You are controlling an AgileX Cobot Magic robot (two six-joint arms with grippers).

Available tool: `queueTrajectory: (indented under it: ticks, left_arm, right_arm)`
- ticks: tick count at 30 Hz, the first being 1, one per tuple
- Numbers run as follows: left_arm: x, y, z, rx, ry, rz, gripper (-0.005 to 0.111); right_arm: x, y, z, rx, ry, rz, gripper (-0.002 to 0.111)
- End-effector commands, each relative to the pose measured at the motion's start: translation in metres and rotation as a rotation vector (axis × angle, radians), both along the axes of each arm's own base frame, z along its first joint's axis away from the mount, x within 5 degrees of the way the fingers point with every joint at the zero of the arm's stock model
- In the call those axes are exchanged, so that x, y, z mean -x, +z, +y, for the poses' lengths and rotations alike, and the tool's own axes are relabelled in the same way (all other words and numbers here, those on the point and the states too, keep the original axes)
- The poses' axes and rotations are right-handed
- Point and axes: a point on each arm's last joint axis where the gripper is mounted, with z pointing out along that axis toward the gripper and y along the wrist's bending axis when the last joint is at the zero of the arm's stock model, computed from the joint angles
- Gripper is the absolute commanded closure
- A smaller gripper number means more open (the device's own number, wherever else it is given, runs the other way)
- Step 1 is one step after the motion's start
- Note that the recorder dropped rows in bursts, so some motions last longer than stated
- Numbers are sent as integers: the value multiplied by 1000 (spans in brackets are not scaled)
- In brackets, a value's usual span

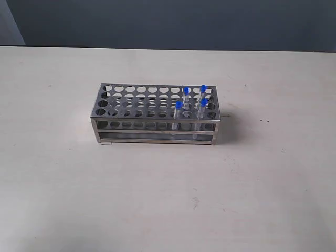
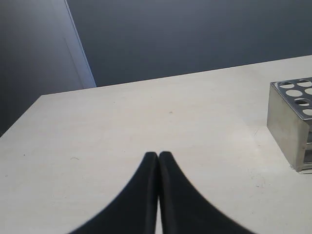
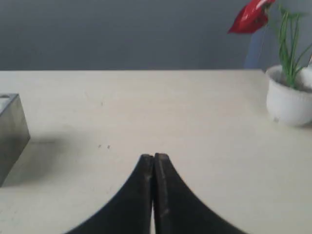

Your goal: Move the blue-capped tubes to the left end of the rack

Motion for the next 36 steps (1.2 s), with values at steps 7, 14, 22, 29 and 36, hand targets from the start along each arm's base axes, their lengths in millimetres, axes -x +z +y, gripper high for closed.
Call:
queueTrajectory:
  ticks: [7,14,22,29,36]
  left_arm:
    - [0,2,-1,0,-10,-11,106]
    - [0,2,-1,0,-10,-11,106]
    - [0,2,-1,0,-10,-11,106]
    - [0,2,-1,0,-10,-11,106]
    - [0,2,-1,0,-10,-11,106]
  right_arm:
    - [1,39,2,16,16,-440,109]
    - [5,52,-4,-890,31,-517,109]
    - [2,45,-1,-1091,28,-397,109]
    - [-6,125,12,-566,192,-588,109]
    - [-90,232,44,-122,443,-624,109]
